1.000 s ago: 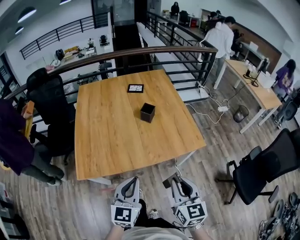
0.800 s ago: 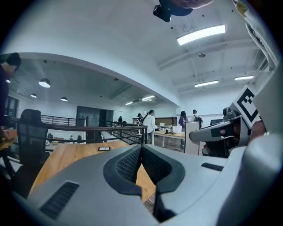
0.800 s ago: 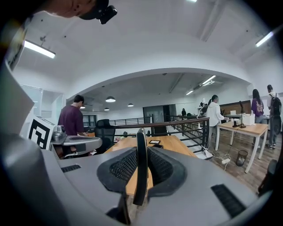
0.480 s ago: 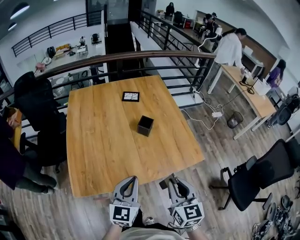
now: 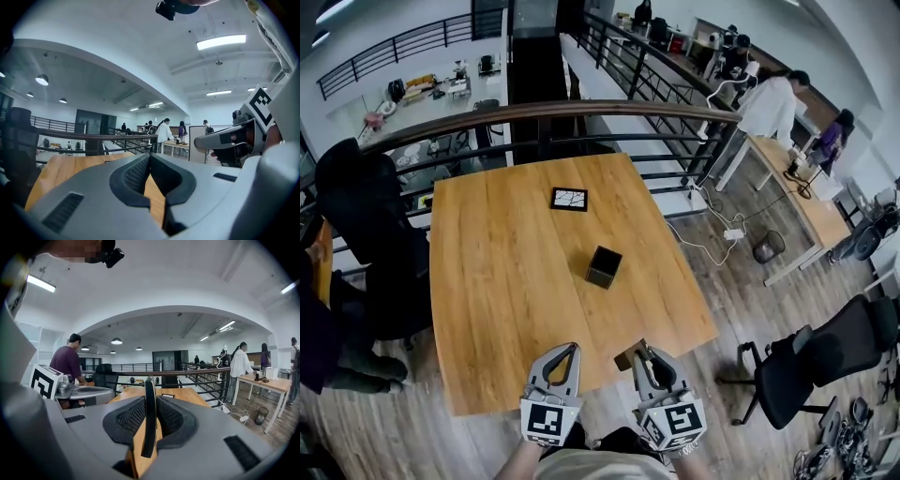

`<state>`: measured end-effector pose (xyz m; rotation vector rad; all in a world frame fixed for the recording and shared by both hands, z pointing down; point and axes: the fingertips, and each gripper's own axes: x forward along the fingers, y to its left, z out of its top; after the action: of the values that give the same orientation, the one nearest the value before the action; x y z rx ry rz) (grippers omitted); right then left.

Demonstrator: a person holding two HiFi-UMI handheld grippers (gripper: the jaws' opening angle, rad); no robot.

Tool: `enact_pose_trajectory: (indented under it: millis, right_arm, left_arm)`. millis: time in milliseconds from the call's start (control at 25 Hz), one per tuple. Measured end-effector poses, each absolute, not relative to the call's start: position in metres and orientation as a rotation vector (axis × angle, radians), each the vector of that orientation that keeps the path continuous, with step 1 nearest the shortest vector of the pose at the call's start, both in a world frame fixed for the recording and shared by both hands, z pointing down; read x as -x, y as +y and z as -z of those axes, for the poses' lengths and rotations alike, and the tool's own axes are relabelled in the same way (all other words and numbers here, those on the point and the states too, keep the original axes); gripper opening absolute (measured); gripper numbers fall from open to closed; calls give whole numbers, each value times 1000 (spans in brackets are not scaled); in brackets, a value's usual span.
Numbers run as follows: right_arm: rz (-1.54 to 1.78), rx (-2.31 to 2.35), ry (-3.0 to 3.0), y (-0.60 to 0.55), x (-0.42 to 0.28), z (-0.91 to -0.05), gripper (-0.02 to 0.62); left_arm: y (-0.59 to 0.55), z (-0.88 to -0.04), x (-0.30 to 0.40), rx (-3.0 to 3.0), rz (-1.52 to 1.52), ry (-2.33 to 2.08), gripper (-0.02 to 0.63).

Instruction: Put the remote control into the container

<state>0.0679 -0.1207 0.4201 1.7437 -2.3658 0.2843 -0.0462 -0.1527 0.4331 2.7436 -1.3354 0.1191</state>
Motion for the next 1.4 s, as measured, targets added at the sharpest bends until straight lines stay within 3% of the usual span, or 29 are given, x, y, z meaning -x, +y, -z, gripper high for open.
enact_pose_trajectory:
  millis: [360, 1400]
  right_arm:
    - [-301, -1676, -2391, -173, -34, -427, 83]
    - [-219, -1444, -2538, -393, -93, -438, 83]
  left_arm:
    - [-200, -443, 74, -2699, -91, -1367, 12]
    - [-369, -449, 4, -2573, -82, -1563, 12]
